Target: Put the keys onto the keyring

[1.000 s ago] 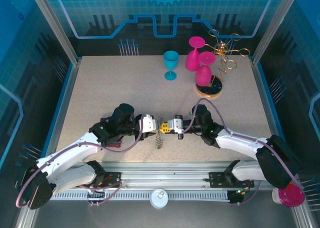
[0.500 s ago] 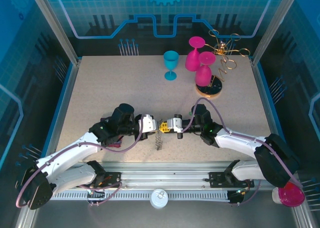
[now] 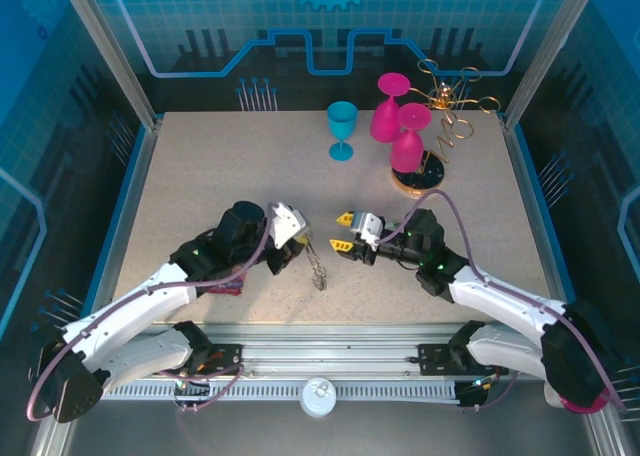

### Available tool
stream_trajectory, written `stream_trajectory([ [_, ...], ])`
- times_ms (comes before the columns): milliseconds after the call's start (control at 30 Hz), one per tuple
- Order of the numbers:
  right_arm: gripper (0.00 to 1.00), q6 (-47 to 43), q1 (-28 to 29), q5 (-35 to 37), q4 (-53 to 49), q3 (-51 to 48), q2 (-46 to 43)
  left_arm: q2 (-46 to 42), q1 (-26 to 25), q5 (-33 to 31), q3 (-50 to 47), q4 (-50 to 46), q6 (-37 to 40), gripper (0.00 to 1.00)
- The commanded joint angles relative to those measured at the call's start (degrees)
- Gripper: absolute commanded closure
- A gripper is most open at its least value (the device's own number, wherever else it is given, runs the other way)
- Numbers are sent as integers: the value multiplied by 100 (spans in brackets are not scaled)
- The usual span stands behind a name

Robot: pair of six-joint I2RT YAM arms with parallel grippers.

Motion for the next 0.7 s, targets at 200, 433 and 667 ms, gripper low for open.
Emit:
stream_trajectory([
  [200,65,779,457,827,-1503,393,-509,251,14,-1428,1164,-1721,-3755,100],
  [433,64,1045,1414,967,-43,135,85,534,21,-1319,1633,-2582,-5685,100],
  [667,62,1387,1794,1347,1292,28,1221,871,49,-804,2033,-3076,-6699,100],
])
